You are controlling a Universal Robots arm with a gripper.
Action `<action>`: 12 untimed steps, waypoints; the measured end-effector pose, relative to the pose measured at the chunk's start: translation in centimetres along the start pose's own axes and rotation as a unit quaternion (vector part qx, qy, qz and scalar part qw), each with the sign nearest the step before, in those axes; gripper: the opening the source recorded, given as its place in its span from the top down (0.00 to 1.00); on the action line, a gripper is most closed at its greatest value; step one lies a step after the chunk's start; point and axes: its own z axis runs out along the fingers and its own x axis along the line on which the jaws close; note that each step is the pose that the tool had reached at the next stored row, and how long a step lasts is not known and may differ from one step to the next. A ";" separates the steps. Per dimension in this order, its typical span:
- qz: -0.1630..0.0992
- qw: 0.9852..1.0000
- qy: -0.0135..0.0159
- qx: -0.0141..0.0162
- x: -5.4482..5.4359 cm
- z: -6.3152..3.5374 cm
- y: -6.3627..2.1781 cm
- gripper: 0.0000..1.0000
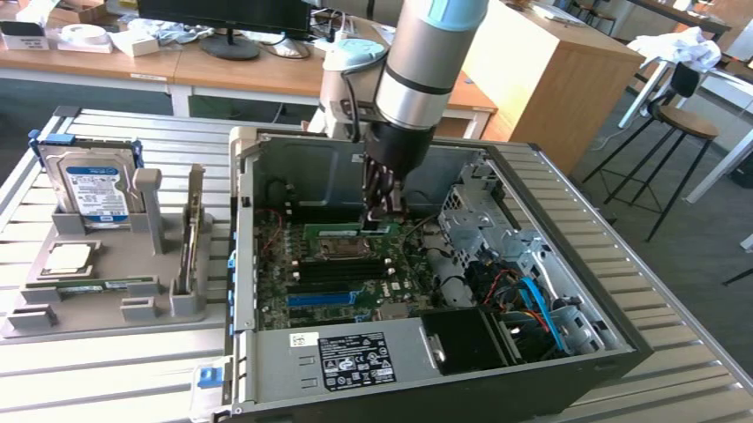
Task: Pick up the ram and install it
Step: 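Insert the ram into the slot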
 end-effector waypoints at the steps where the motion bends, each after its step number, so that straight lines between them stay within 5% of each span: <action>1: 0.000 1.000 0.000 0.000 0.0 0.12 -0.01 0.89; 12: 0.000 1.000 0.000 0.000 0.0 1.19 -0.04 0.89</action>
